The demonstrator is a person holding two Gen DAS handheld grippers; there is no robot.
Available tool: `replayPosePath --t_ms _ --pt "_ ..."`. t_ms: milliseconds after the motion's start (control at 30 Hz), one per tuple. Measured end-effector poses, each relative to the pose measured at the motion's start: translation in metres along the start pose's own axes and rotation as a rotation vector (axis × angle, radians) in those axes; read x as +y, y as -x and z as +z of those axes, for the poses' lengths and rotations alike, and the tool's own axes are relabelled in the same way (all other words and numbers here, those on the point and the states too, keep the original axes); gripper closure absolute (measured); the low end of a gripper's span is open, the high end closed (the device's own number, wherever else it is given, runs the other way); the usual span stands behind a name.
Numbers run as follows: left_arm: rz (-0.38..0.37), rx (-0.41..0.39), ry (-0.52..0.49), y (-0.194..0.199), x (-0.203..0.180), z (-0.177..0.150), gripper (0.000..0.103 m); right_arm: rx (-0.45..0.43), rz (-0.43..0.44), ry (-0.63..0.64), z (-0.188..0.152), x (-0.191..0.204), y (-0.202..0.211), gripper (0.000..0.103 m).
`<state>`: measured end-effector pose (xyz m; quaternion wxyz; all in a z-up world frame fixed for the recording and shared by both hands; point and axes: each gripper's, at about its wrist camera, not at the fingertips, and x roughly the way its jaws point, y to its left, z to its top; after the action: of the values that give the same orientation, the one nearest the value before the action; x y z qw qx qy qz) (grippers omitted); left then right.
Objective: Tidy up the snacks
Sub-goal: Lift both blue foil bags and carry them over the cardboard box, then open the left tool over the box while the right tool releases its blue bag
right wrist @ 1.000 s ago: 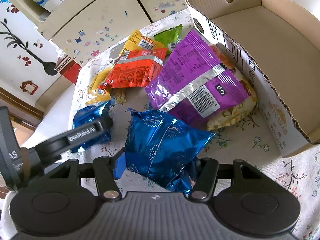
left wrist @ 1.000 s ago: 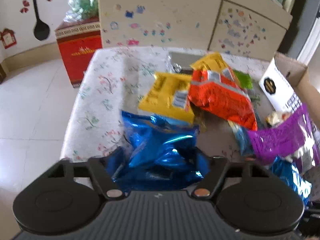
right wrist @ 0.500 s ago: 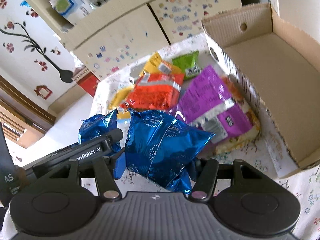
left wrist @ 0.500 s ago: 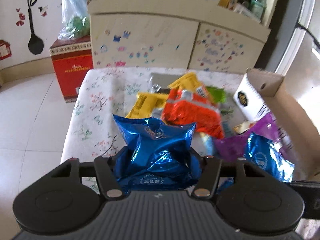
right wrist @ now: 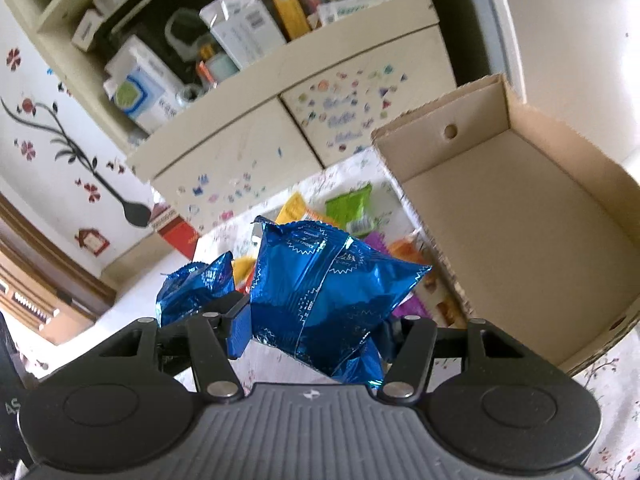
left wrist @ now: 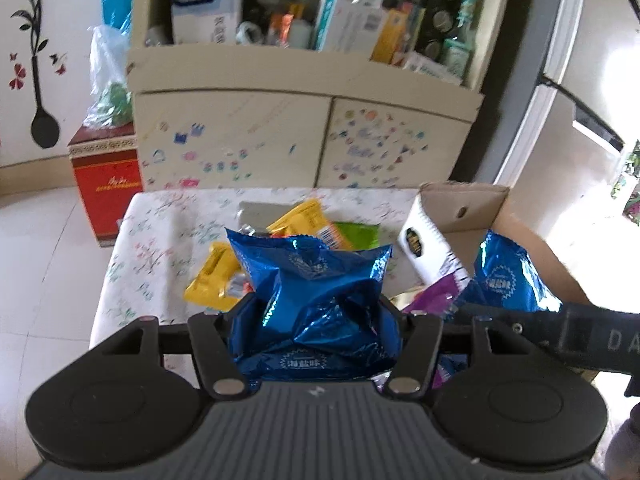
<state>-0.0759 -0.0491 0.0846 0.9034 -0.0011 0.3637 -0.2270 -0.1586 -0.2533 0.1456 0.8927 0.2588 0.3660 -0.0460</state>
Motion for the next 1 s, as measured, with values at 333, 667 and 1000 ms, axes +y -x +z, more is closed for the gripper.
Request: replayPosePath --t_ms 333,667,1000 --pt "-0.09 -0.042 -0.038 0.007 -0.037 0.01 0.043 -0.094 -0.021 -0.062 0.015 -0.023 0.028 0.038" --pt "-0.199 -0.051 -0.098 -0.002 -0.079 0.016 0.043 -0.169 -0.088 -0.17 0.027 -0.053 0.049 0.038" --pt "-0.272 0.009 -0.135 -0.033 -0.117 0.016 0.043 -0.219 -0.213 -0.309 0.032 -0.084 0.061 0.038"
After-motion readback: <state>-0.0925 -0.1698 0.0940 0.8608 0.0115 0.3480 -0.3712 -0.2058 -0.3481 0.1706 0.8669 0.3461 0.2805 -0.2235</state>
